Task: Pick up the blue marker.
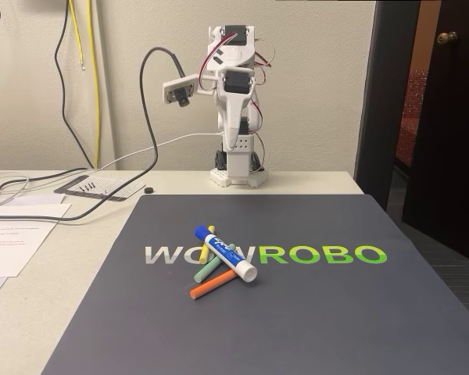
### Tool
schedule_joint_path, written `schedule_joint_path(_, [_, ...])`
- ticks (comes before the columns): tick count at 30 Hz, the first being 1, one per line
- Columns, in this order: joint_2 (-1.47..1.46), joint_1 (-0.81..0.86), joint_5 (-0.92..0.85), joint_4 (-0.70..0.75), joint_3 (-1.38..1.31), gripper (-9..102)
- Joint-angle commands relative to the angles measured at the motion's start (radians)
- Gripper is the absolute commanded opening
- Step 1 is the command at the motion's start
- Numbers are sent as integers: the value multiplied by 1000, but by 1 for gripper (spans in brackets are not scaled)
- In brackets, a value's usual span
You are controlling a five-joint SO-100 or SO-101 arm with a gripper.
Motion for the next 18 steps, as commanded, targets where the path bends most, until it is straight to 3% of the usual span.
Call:
schedule_joint_path(1, [-12, 6, -101, -46, -57, 0])
schedule_joint_path(18, [-224, 67, -620, -91, -186, 0])
